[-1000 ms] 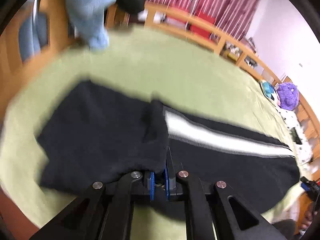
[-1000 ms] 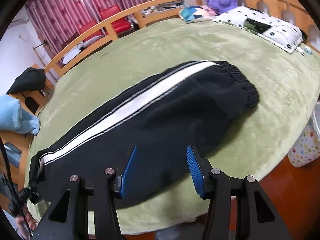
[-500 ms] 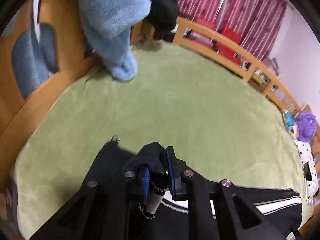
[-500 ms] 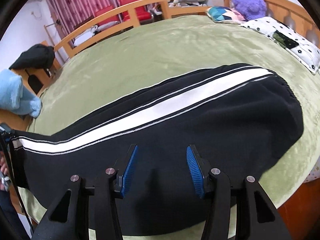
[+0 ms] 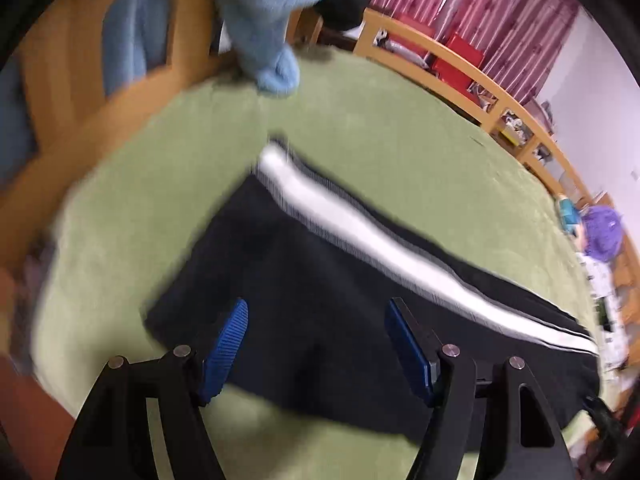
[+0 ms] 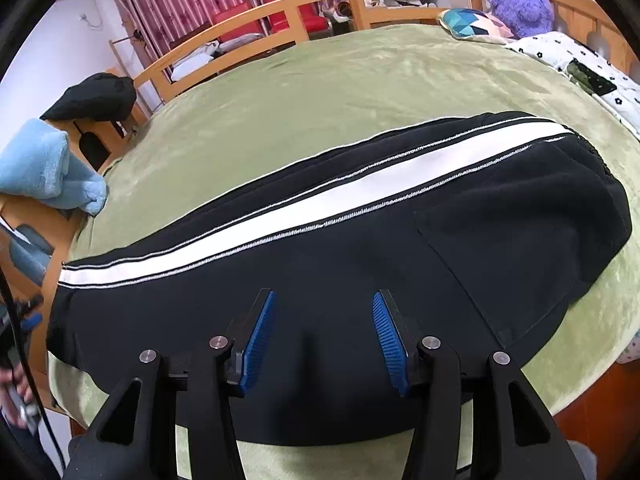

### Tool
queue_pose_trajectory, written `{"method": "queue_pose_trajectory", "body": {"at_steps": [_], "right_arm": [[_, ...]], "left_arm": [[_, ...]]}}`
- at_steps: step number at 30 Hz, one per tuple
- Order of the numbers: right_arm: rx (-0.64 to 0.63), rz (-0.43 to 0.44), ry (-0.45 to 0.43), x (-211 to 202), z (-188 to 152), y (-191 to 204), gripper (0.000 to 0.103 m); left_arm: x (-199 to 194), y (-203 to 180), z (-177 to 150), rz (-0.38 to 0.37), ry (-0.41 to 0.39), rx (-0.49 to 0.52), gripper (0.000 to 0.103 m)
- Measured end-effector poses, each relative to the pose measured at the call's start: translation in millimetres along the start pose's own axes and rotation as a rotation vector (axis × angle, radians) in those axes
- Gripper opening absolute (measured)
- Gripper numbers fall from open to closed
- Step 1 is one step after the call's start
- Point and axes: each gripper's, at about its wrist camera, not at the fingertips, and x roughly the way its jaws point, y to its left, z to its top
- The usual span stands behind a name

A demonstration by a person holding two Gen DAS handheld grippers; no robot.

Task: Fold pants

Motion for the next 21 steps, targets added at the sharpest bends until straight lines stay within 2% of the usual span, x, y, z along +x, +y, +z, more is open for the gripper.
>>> {"method": "queue_pose_trajectory", "body": {"at_steps": [4, 9, 11, 13, 15, 17, 19, 21], "right_arm": [[-0.056, -0.036, 0.02, 4, -7, 15, 0.053], [-0.138, -0.041, 0.057, 22, -22, 31, 0.06], [-0.147, -0.06, 0.102, 39, -31, 30, 0.06], [-0.144, -0.088, 0.146, 59, -38, 28, 0.06], [-0.15, -0.097, 0.131, 61, -42, 28, 0.06], [-0.168, -0.095, 0.135, 56, -40, 29, 0.06], [-0.152, -0.083, 0.125, 44, -35, 22, 0.059], [-0.131, -0.097, 0.083, 26, -30, 9, 0.059]], "left_arm": [[13, 25, -34, -0.079, 0.044, -0.126, 0.069], [35, 48, -46, -0.075, 0.069, -0.203, 0.068], [41, 55, -44, -0.096, 0.059, -0.225, 0.068], [45, 57, -38, -0.087, 0.046, -0.23, 0.068], [49, 57, -29, -0.066, 0.032, -0.222, 0.067], [47, 62, -22, -0.022, -0.007, -0.235, 0.059], [45, 68, -18, 0.005, -0.027, -0.263, 0.058], [46, 71, -18, -0.012, -0.008, -0.279, 0.058]]}}
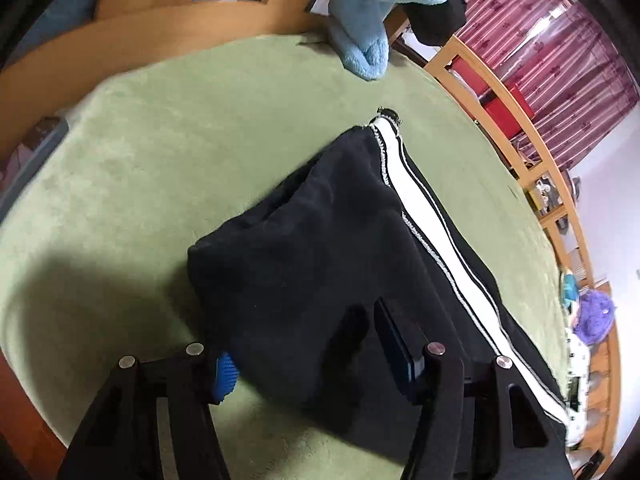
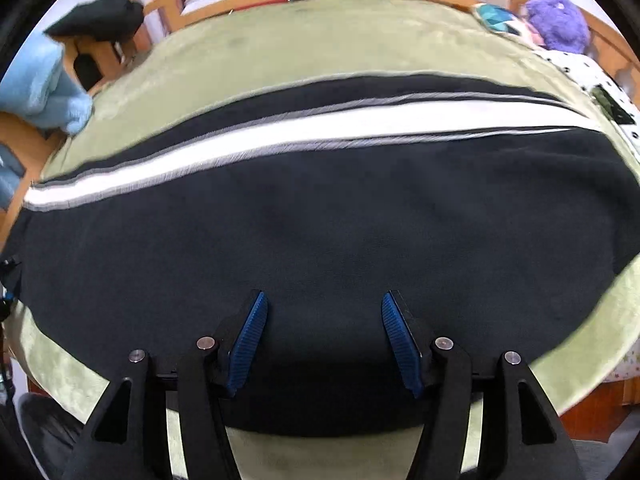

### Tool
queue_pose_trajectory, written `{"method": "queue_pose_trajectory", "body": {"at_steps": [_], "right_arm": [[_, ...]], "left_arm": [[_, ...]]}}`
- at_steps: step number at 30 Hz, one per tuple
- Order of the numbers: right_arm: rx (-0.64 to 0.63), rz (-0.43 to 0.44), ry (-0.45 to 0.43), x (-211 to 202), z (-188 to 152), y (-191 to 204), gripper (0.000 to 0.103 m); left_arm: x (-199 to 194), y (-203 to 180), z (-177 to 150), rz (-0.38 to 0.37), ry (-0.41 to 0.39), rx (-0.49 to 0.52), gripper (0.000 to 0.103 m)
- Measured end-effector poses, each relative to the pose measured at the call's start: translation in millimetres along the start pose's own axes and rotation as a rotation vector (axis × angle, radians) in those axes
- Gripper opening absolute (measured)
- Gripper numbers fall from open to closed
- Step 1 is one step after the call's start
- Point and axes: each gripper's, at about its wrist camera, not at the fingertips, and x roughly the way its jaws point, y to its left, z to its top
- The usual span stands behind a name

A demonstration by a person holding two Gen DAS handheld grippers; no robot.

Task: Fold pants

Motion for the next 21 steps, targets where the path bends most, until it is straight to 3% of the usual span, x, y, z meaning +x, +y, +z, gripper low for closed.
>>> {"method": "queue_pose_trajectory", "body": {"at_steps": [4, 6, 9, 11, 15, 18, 21], "right_arm": [[0.103, -0.102, -0.125, -46, 12, -64, 0.061], [0.187, -0.178, -0.156, -62, 20, -110, 0.073], [0.264, -0.306, -0.147, -71, 32, -164, 0.074], [0.288, -0.329, -0.139, -73, 37, -194, 0.074], [0.346, -0.307, -0.123, -61, 45, -240, 0.074], [0.394, -0.224, -0.087, -33, 50, -272, 0.075], [0.446, -0.139, -0.095, -14, 46, -282, 0.084]], "left_arm": [[-6, -10, -11, 0.033, 0.006, 0.05, 0.06], [-9, -16, -19, 0.047, 0.018, 0.073, 0.061], [-12, -33, -32, 0.111, 0.038, 0.117, 0.065], [-17, -48, -39, 0.137, 0.033, 0.144, 0.065], [-29, -84, -53, 0.199, -0.001, 0.22, 0.067], [-34, -107, -58, 0.227, -0.026, 0.231, 0.068], [-37, -127, -60, 0.237, -0.049, 0.241, 0.068]]}}
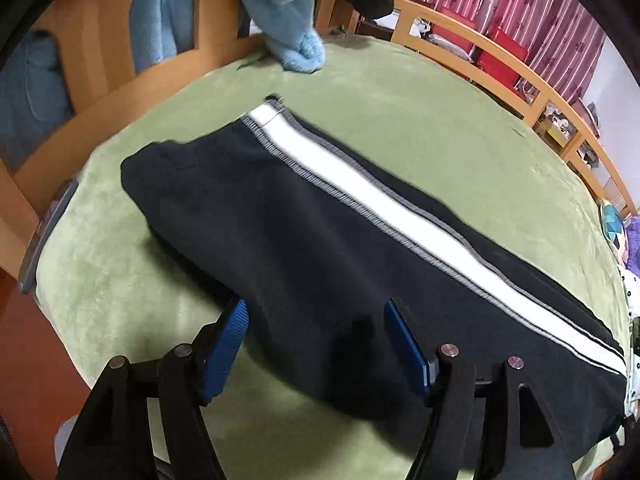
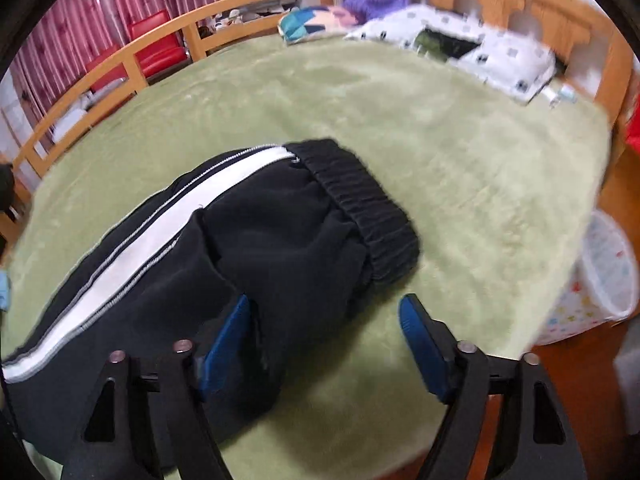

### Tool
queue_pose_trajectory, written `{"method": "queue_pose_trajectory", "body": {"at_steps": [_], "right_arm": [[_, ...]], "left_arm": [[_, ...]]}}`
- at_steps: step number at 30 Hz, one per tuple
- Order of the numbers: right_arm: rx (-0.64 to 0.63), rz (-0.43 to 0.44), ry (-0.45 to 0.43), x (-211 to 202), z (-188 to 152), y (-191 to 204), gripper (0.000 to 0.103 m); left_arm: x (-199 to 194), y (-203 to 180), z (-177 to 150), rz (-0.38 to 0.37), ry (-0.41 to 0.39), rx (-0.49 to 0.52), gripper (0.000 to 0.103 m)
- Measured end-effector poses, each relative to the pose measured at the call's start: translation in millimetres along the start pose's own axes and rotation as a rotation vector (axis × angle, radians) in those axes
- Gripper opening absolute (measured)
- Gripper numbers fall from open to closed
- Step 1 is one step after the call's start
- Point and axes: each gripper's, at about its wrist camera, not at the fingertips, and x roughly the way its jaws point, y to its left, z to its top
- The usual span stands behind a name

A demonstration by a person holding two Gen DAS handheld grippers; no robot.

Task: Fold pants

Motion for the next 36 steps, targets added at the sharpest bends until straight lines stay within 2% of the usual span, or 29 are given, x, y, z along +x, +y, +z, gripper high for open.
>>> {"method": "queue_pose_trajectory", "body": {"at_steps": [2, 3, 4, 6, 8, 10, 11, 12, 15, 20, 24, 30, 36], "right_arm": [[0.058, 0.066, 0.005, 13, 3, -5, 0.086], [0.087, 0.099, 0.016, 21, 5, -8, 0.091], [0.118, 0.106, 0.019, 29, 7, -9, 0.098], [0.158, 0.102, 0.018, 42, 12, -11, 0.102], [0.208, 0.145, 0.031, 57, 18, -17, 0.102], [0.293, 0.224, 0.092, 79, 22, -27, 0.1], [0.324, 0.232, 0.088, 84, 23, -31, 0.1], [0.326, 0.219, 0.061, 82, 25, -30, 0.097], [0.245, 0.13, 0.019, 77, 28, -19, 0.075], [0.22, 0.136, -0.007, 72, 26, -22, 0.061], [0.144, 0.111, -0.077, 59, 25, -15, 0.046], [0.047, 0.092, -0.173, 27, 32, 2, 0.039], [0.023, 0.115, -0.207, 16, 40, 0, 0.038]], "left_arm": [[-3, -12, 4, -0.009, -0.009, 0.0, 0.068], [-4, -18, 4, -0.026, -0.005, 0.001, 0.069], [-5, -23, 4, -0.041, 0.001, 0.003, 0.069], [-7, -31, 2, -0.05, 0.0, 0.013, 0.069], [-8, -40, 0, -0.04, -0.001, 0.033, 0.069], [-7, -48, -1, -0.042, 0.003, 0.043, 0.069], [-7, -51, -2, -0.043, 0.006, 0.044, 0.069], [-6, -54, -2, -0.041, 0.009, 0.045, 0.068], [-5, -65, -3, -0.048, 0.014, 0.061, 0.068], [-6, -84, -7, -0.059, 0.019, 0.102, 0.069], [-9, -94, -8, -0.063, 0.015, 0.129, 0.069], [-16, -100, -7, -0.076, 0.0, 0.126, 0.069], [-20, -100, -9, -0.086, -0.005, 0.127, 0.069]]}}
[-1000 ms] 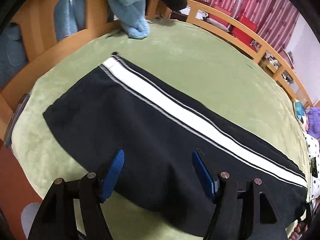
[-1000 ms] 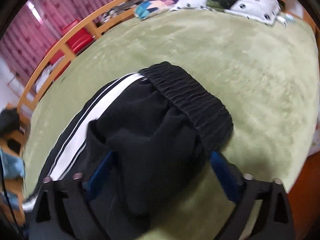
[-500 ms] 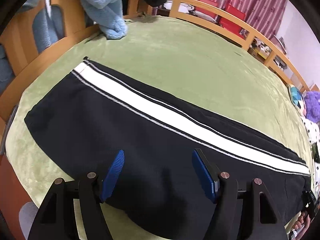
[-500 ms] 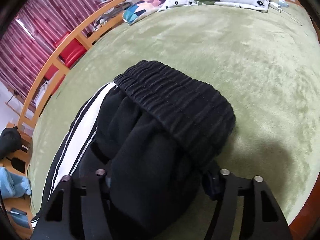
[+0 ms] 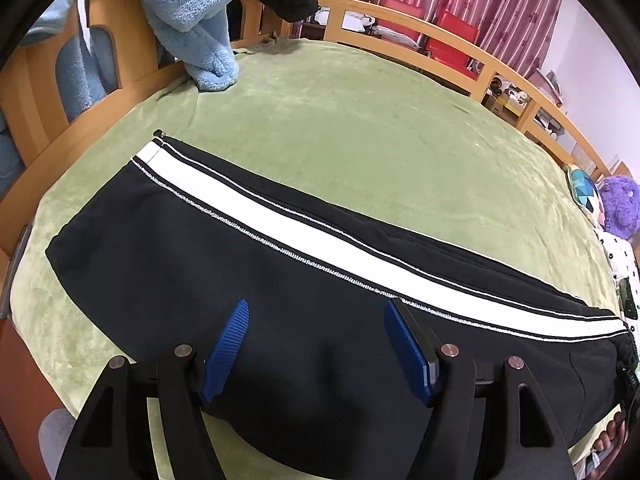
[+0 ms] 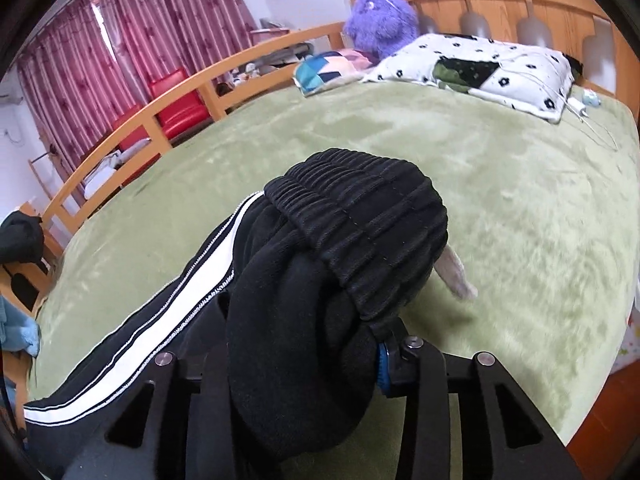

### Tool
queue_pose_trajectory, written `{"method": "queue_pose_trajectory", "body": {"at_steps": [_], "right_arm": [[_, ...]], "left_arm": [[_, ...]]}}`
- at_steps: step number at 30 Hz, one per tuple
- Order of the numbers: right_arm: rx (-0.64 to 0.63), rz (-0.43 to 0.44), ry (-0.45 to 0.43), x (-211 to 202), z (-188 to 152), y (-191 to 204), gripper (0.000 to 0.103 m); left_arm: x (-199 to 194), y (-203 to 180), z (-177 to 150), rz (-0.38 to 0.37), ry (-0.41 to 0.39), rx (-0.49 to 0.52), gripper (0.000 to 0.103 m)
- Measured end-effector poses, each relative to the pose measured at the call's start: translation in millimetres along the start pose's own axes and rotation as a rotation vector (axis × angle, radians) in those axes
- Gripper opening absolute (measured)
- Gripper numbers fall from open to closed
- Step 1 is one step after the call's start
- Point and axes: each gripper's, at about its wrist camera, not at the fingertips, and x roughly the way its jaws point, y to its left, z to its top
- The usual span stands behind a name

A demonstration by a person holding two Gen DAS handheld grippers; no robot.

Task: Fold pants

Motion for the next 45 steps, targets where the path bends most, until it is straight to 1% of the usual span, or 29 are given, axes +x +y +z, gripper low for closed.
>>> {"method": "queue_pose_trajectory", "body": {"at_steps": [2, 3, 4, 5, 6, 8, 10, 13, 16, 17, 20, 21, 23, 25, 27, 30, 32, 33, 35, 36, 38, 40, 42, 45], "right_arm": [[-0.003, -0.006, 0.017, 8, -1, -4, 0.039], [0.006, -0.017, 0.053, 17, -6, -7, 0.043], [-0.003, -0.038, 0.09, 26, -10, -10, 0.05], [-0.012, -0.052, 0.116, 32, -13, -13, 0.053], [-0.013, -0.062, 0.144, 37, -21, -19, 0.059], [0.003, -0.058, 0.159, 35, -31, -28, 0.063], [0.004, -0.073, 0.154, 20, -38, -33, 0.068], [-0.027, -0.129, 0.143, -4, -38, -31, 0.068], [-0.05, -0.171, 0.114, -31, -38, -17, 0.068], [-0.055, -0.172, 0.108, -36, -37, -14, 0.068], [-0.09, -0.172, 0.091, -54, -39, 15, 0.068], [-0.104, -0.17, 0.086, -58, -41, 28, 0.068], [-0.133, -0.165, 0.079, -63, -45, 55, 0.068], [-0.156, -0.137, 0.071, -66, -51, 86, 0.068], [-0.182, -0.097, 0.077, -63, -59, 116, 0.068], [-0.233, -0.035, 0.124, -45, -73, 164, 0.068], [-0.299, 0.02, 0.166, -27, -82, 200, 0.068], [-0.363, 0.039, 0.185, -14, -88, 225, 0.068], [-0.438, 0.052, 0.213, 1, -94, 255, 0.068], [-0.496, 0.086, 0.229, 12, -98, 277, 0.068], [-0.582, 0.122, 0.23, 24, -105, 306, 0.068], [-0.717, 0.159, 0.206, 37, -114, 340, 0.068], [-0.831, 0.197, 0.205, 51, -126, 367, 0.068], [-0.918, 0.239, 0.285, 72, -139, 387, 0.066]], "left_arm": [[-1, 3, -2, -0.006, 0.0, 0.0, 0.069], [-2, 6, -4, -0.011, 0.001, 0.0, 0.069], [-1, 8, -4, -0.016, 0.005, 0.001, 0.068], [-1, 11, -6, -0.027, 0.015, 0.002, 0.069], [-1, 13, -8, -0.033, 0.021, 0.001, 0.069], [-1, 20, -12, -0.042, 0.03, -0.002, 0.069], [-3, 30, -16, -0.055, 0.036, -0.005, 0.069], [-5, 49, -21, -0.081, 0.049, -0.021, 0.069], [-7, 75, -27, -0.08, 0.046, -0.042, 0.069], [-6, 86, -29, -0.074, 0.046, -0.052, 0.069], [2, 122, -33, -0.066, 0.059, -0.108, 0.069], [6, 139, -34, -0.072, 0.068, -0.145, 0.069], [13, 161, -35, -0.069, 0.077, -0.196, 0.069], [22, 184, -33, -0.068, 0.087, -0.252, 0.069], [30, 205, -29, -0.067, 0.082, -0.298, 0.069], [35, 217, -18, -0.102, 0.06, -0.321, 0.069], [38, 220, -11, -0.11, 0.058, -0.307, 0.069], [40, 221, -8, -0.111, 0.06, -0.295, 0.069], [43, 222, -4, -0.116, 0.061, -0.272, 0.069], [44, 221, -2, -0.12, 0.063, -0.258, 0.069], [49, 220, 2, -0.114, 0.079, -0.228, 0.069], [48, 218, 2, -0.11, 0.088, -0.186, 0.069], [42, 215, 5, -0.119, 0.081, -0.135, 0.069], [26, 212, 7, -0.126, 0.043, -0.059, 0.069]]}}
